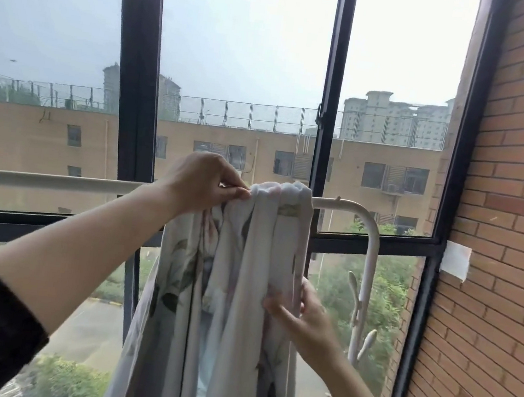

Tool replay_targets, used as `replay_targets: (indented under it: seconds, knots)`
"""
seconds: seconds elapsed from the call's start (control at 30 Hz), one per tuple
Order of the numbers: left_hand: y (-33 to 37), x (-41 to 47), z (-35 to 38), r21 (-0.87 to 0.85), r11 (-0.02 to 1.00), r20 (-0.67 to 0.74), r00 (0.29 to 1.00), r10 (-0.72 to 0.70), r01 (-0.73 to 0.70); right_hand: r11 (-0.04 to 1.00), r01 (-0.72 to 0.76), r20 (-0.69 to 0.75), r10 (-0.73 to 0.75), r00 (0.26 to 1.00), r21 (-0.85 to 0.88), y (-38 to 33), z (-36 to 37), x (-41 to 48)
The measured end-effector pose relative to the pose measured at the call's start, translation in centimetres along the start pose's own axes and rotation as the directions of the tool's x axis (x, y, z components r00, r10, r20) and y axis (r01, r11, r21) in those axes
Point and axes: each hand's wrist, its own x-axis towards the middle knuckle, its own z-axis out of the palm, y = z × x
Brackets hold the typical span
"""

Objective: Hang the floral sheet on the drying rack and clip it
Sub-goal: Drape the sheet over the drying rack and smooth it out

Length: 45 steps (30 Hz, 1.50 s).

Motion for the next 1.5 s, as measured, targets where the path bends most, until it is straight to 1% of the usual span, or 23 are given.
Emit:
replay_targets:
  seconds: [0.13, 0.27, 0.4, 0.5, 0.57, 0.63, 0.7, 0.77, 0.83, 0.9, 0.97, 1.0, 1.07, 1.1, 1.17, 1.2, 1.23, 1.3, 1.37, 1.4, 1.43, 1.47, 1.5]
  knots:
    - [0.1, 0.0, 0.0, 0.004, 1.0, 0.001, 1.0, 0.002, -0.002, 0.995, -0.049, 0.029, 0.046, 0.998, 0.091, 0.6, 1.8, -1.5]
    - [0.1, -0.2, -0.1, -0.003, 1.0, -0.006, 1.0, 0.004, -0.004, 0.998, -0.044, 0.015, 0.043, 0.999, 0.034, 0.5, 2.1, -2.6]
    - [0.1, -0.2, -0.3, -0.016, 1.0, -0.007, 1.0, 0.015, -0.015, 0.999, -0.023, -0.002, 0.023, 1.0, 0.03, -1.2, -0.1, -3.3]
    - [-0.3, 0.0, -0.5, -0.016, 1.0, 0.022, 1.0, -0.005, 0.006, 0.996, 0.045, -0.045, -0.042, 0.998, 0.08, -4.8, -2.9, -2.6]
    - [-0.6, 0.2, -0.7, -0.033, 0.999, 0.061, 0.998, -0.028, 0.03, 0.986, 0.123, -0.072, -0.116, 0.991, 0.114, -8.0, -4.5, -1.3]
    - [-0.4, 0.3, -0.9, -0.089, 0.994, 0.093, 0.995, -0.049, 0.057, 0.975, 0.205, -0.096, -0.197, 0.976, 0.089, -11.2, -5.7, 0.6]
    - [0.0, 0.2, -1.2, -0.141, 0.987, 0.092, 0.994, -0.065, 0.077, 0.964, 0.263, -0.147, -0.255, 0.956, 0.039, -14.1, -6.5, 3.0]
    - [0.6, 0.0, -1.5, -0.163, 0.982, 0.1, 0.992, -0.076, 0.091, 0.95, 0.311, -0.202, -0.301, 0.932, 0.015, -16.7, -7.3, 5.8]
    - [1.2, -0.1, -1.5, -0.16, 0.984, 0.1, 0.993, -0.058, 0.073, 0.939, 0.344, -0.212, -0.334, 0.918, 0.01, -18.7, -7.6, 9.0]
    - [1.4, -0.2, -1.3, -0.121, 0.991, 0.064, 0.997, -0.044, 0.051, 0.927, 0.374, -0.191, -0.364, 0.912, 0.022, -20.3, -7.0, 12.1]
    - [1.4, -0.1, -1.0, 0.001, 0.996, 0.032, 0.996, -0.084, 0.084, 0.912, 0.407, -0.152, -0.396, 0.906, 0.047, -20.8, -5.6, 14.9]
    - [1.2, 0.0, -0.7, 0.087, 0.99, 0.011, 0.994, -0.113, 0.112, 0.919, 0.39, -0.129, -0.379, 0.916, 0.065, -20.5, -4.8, 16.0]
    - [1.4, 0.2, -0.1, 0.292, 0.943, -0.026, 0.987, -0.161, 0.162, 0.958, 0.271, -0.061, -0.266, 0.962, 0.092, -18.6, -3.6, 17.6]
    - [1.5, 0.4, 0.2, 0.369, 0.912, -0.027, 0.983, -0.18, 0.178, 0.977, 0.196, 0.003, -0.197, 0.98, 0.09, -17.3, -3.3, 18.2]
    - [1.9, 0.8, 0.7, 0.395, 0.895, -0.017, 0.975, -0.22, 0.209, 0.996, 0.082, 0.174, -0.086, 0.981, 0.034, -14.4, -3.3, 19.2]
    - [2.0, 1.1, 0.9, 0.382, 0.899, -0.008, 0.974, -0.228, 0.213, 0.998, 0.055, 0.227, -0.054, 0.972, 0.001, -13.4, -3.6, 19.6]
    - [2.1, 1.4, 1.1, 0.369, 0.906, -0.001, 0.975, -0.224, 0.209, 0.999, 0.048, 0.243, -0.042, 0.969, -0.017, -12.9, -3.9, 19.6]
    - [2.2, 1.8, 1.4, 0.349, 0.915, 0.002, 0.977, -0.215, 0.2, 0.992, 0.069, 0.182, -0.049, 0.982, -0.104, -12.8, -4.6, 19.6]
    - [2.1, 2.1, 1.7, 0.352, 0.916, 0.005, 0.978, -0.207, 0.192, 0.947, 0.072, 0.053, -0.058, 0.997, -0.312, -13.0, -5.4, 18.8]
    - [2.1, 2.2, 1.8, 0.355, 0.916, 0.008, 0.98, -0.2, 0.184, 0.914, 0.083, -0.027, -0.102, 0.994, -0.396, -12.9, -5.9, 18.2]
    - [1.9, 2.2, 1.8, 0.355, 0.917, 0.01, 0.98, -0.196, 0.18, 0.889, 0.117, -0.109, -0.183, 0.977, -0.442, -12.6, -6.4, 17.1]
    - [1.8, 2.2, 1.8, 0.354, 0.919, 0.011, 0.981, -0.192, 0.176, 0.879, 0.172, -0.198, -0.284, 0.938, -0.445, -12.2, -6.7, 15.8]
    - [1.6, 2.1, 1.7, 0.351, 0.92, 0.01, 0.982, -0.189, 0.173, 0.876, 0.245, -0.294, -0.385, 0.875, -0.416, -11.6, -6.9, 14.0]
